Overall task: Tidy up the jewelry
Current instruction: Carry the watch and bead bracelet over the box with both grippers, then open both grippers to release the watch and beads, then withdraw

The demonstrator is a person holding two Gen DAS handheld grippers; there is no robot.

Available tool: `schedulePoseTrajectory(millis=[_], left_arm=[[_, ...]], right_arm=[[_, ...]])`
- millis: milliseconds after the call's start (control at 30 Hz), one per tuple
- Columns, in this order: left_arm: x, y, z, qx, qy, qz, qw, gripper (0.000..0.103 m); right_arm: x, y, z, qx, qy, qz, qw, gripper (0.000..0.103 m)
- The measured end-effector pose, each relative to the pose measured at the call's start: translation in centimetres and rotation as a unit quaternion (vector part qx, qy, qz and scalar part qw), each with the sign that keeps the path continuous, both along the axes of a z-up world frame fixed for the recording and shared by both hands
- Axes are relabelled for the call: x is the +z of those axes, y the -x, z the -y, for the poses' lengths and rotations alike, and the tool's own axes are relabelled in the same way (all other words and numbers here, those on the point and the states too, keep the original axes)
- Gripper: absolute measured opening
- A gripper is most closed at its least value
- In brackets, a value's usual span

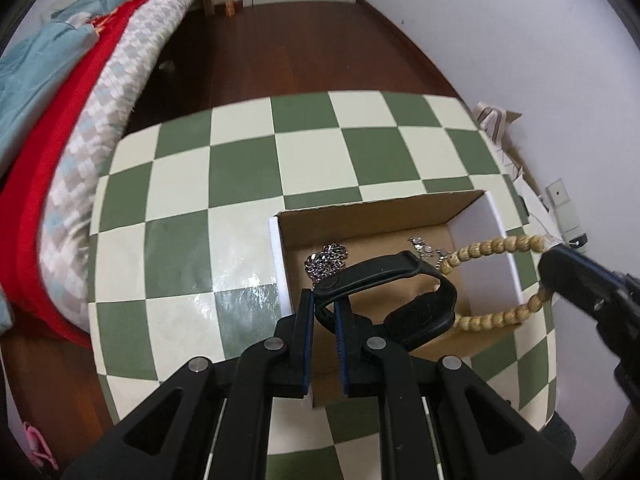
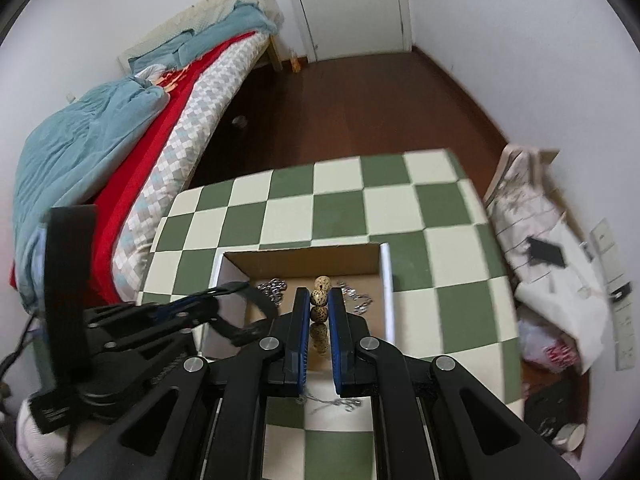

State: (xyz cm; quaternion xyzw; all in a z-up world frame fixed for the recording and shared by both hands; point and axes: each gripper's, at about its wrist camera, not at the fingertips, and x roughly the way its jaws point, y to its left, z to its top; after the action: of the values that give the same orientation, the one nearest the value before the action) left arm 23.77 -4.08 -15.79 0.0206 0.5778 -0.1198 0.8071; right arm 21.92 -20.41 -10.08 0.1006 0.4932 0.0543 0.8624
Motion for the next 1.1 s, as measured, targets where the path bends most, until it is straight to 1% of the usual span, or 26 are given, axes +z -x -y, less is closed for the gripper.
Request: schedulePoseTrajectory(millis=[100, 233, 333, 400, 433, 467, 500, 533, 567, 600, 633, 667, 733, 767, 800, 833, 967, 1000, 1033, 1067, 1100], left_arm=[[-0.8, -0.5, 0.2, -0.004, -0.006, -0.013, 0.9999, 0.008], [-1.2, -0.9, 0.3, -0.007, -0.016, -0.021, 0.9996, 0.015], [-1.3, -1.2, 0.5, -0.005, -0.022, -0.022, 0.9995, 0.016], [-1.0, -1.2, 0.5, -0.002, -0.022, -0.014, 0.9997, 0.016], [-0.7, -1.2, 0.5, -0.002, -0.023, -0.008, 0.9997, 0.019], [-0.6, -1.3, 0.6, -0.002, -0.022, -0.006, 0.9997, 0.025], [-0.4, -1.3, 0.6, -0.002, -0.018, -0.004, 0.9998, 0.029], [0.0, -1.2, 0.6, -0.001, -0.017, 0.002, 0.9999, 0.039], [0.2, -1.2, 0.7, -0.001, -0.020, 0.005, 0.9998, 0.060], [0.5, -1.2, 0.7, 0.001, -0.028, 0.012, 0.9995, 0.073], [0.8, -1.1, 0.7, 0.004, -0.034, 0.022, 0.9992, 0.090], [1.1, -1.1, 0.5, 0.007, -0.035, 0.028, 0.9990, 0.090], [1.5, -1.1, 0.2, 0.014, -0.037, 0.033, 0.9987, 0.090], [1.7, -1.0, -0.1, 0.017, -0.040, 0.037, 0.9984, 0.093], [1.9, -0.9, -0.3, 0.022, -0.046, 0.042, 0.9978, 0.096], [2.1, -0.8, -0.5, 0.025, -0.053, 0.046, 0.9972, 0.102], [2.8, 0.5, -1.6, 0.047, -0.063, 0.071, 0.9944, 0.102], [3.0, 0.9, -1.9, 0.052, -0.065, 0.076, 0.9936, 0.102], [3.1, 1.4, -2.3, 0.060, -0.066, 0.083, 0.9926, 0.102], [3.1, 1.9, -2.6, 0.063, -0.068, 0.086, 0.9920, 0.102], [3.1, 2.2, -2.7, 0.067, -0.071, 0.088, 0.9914, 0.102]], right_arm=[[-1.9, -1.4, 0.0, 0.003, -0.024, -0.026, 0.999, 0.010], [-4.2, -2.4, -0.3, 0.010, -0.033, -0.052, 0.998, 0.010], [-5.0, -2.7, -0.4, 0.016, -0.039, -0.062, 0.997, 0.010], [-5.2, -2.8, -0.3, 0.017, -0.049, -0.067, 0.996, 0.010], [-5.4, -2.8, -0.2, 0.019, -0.057, -0.074, 0.995, 0.010], [-5.6, -2.9, -0.1, 0.018, -0.059, -0.081, 0.995, 0.010], [-5.7, -2.9, 0.0, 0.014, -0.052, -0.085, 0.995, 0.011], [-5.8, -2.9, 0.2, 0.010, -0.041, -0.092, 0.995, 0.012], [-5.9, -3.0, 0.3, 0.007, -0.034, -0.099, 0.994, 0.020], [-6.0, -2.9, 0.6, 0.001, -0.030, -0.105, 0.994, 0.036], [-6.0, -2.8, 0.9, -0.003, -0.030, -0.106, 0.994, 0.044], [-5.8, -2.6, 1.3, -0.008, -0.029, -0.102, 0.994, 0.053], [-5.2, -2.2, 1.8, -0.017, -0.019, -0.094, 0.995, 0.053], [-5.0, -1.9, 2.0, -0.019, -0.015, -0.092, 0.995, 0.053], [-4.8, -1.7, 2.2, -0.024, -0.007, -0.090, 0.996, 0.053], [-4.6, -1.4, 2.4, -0.027, 0.003, -0.088, 0.996, 0.054], [-4.4, -0.5, 2.3, -0.034, 0.050, -0.085, 0.995, 0.066], [-4.4, -0.3, 2.1, -0.032, 0.063, -0.084, 0.994, 0.074], [-4.5, -0.2, 1.9, -0.030, 0.073, -0.085, 0.993, 0.081], [-4.6, 0.0, 1.7, -0.028, 0.081, -0.086, 0.993, 0.093], [-4.8, 0.2, 1.3, -0.025, 0.088, -0.088, 0.992, 0.098]])
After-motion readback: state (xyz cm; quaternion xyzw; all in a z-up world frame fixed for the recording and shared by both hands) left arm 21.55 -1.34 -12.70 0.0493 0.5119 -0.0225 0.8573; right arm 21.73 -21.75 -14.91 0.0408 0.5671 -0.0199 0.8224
